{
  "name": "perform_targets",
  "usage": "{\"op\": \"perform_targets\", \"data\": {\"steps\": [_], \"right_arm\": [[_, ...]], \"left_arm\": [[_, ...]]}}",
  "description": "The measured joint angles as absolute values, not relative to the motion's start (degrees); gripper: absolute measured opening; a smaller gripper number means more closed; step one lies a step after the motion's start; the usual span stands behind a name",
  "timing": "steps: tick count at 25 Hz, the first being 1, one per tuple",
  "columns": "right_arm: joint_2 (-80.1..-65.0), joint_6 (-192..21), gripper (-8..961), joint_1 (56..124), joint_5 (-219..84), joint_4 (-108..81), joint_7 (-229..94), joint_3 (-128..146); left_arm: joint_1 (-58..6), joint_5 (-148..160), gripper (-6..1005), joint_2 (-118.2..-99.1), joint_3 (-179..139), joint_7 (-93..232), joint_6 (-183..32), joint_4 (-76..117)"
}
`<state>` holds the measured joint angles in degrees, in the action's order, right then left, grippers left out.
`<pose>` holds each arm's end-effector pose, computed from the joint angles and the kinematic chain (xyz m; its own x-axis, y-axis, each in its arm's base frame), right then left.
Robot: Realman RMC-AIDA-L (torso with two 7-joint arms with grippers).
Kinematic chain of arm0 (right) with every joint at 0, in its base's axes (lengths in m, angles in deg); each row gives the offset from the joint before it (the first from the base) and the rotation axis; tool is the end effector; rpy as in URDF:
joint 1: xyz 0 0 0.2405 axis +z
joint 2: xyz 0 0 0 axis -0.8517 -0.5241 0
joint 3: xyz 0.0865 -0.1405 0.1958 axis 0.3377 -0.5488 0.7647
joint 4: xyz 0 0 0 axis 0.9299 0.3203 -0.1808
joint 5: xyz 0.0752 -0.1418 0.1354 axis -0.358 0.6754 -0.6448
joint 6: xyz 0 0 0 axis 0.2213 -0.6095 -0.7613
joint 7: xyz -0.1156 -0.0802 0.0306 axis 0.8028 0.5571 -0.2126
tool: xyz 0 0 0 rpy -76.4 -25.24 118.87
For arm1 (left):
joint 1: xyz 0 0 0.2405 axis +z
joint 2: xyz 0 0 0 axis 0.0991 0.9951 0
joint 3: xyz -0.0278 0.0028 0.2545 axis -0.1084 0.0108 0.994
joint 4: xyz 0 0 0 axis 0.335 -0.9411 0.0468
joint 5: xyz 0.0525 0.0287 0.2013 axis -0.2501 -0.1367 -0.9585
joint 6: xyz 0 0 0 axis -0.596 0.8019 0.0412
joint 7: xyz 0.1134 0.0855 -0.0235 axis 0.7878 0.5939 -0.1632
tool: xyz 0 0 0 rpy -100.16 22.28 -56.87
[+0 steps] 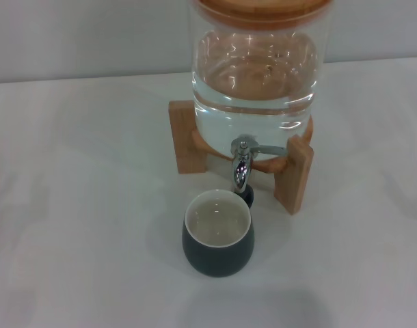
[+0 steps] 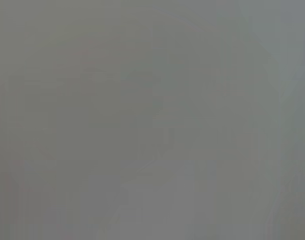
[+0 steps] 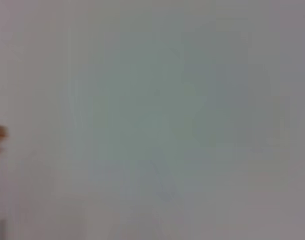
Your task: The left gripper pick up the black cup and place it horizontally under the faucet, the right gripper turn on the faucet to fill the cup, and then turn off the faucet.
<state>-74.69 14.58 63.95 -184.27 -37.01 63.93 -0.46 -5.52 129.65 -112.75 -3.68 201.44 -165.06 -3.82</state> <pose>0.3997 0.2093 0.1312 0.6263 0.1290 -0.7688 -0.7381 -0.2190 -0.6381 -0.3848 0.2574 0.1046 0.5749 -0.1580 0.8028 0.7898 -0.1493 -0.5949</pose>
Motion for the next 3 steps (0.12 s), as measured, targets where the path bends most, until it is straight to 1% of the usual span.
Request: {"op": "perform_targets", "data": {"steps": [3], "right_arm": [[-74.68,14.51,782,63.90,-184.29,-33.81,66.88,3.02]], "left_arm": [[-5.25,129.66,400,-112.79,-4.42,201.41,-166.00,-3.82]]}}
